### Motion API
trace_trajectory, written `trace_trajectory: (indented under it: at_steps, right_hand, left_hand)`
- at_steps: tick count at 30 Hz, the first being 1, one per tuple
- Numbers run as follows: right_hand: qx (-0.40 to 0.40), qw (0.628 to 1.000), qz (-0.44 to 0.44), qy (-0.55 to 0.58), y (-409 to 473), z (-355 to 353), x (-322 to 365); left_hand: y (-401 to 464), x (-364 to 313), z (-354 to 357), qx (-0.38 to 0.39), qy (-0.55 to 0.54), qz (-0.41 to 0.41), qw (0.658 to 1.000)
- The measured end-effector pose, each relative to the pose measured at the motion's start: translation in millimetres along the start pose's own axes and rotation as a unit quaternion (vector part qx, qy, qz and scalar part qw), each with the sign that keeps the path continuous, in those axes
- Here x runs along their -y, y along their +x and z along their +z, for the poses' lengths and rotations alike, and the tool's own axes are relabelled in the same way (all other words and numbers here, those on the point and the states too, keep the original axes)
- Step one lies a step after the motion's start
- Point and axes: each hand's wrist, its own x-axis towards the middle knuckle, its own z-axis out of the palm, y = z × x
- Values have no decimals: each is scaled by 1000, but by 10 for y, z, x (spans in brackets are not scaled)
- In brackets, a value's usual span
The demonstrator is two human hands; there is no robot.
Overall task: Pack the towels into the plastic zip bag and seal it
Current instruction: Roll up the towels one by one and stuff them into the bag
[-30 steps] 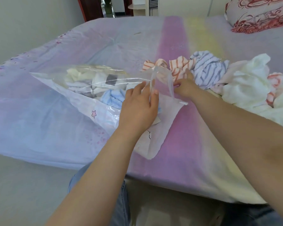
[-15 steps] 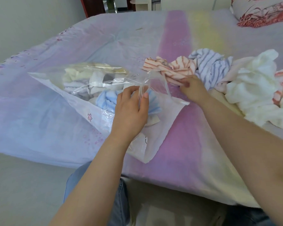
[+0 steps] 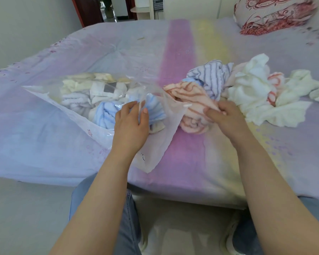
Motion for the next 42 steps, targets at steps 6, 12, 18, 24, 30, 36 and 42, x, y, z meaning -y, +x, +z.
trace_trajectory:
  at_steps: [6,12,18,24,30,36,42]
  right_hand:
    - [71,993,-44,87,-321,-62,650]
    - [-127,984,74,105,-67,353,348]
    - [10,997,47,-57,158,479,63]
    - [349,917,-11,-192,-5,437,-253]
    - [298,881,-12,-367,-317,478,71]
    - [405,907,-20,-114,-501,512,638]
    - [208,978,3,-17,-193,1458,560]
  left_hand:
    - [-110,-3,-69,26,-53,-4,998]
    - [-136,22,-148,50,-94,-42,993]
    - [-137,59,-314,34,-159,-51,985]
    - [-166,23,-332,38,-202,-69,976]
    - [-171,-30,-332,35,-213,-55,975]
    - [-257,-115,-449,100,-209,-61,971]
    - [-288,-141,-564,87,-254,-73,961]
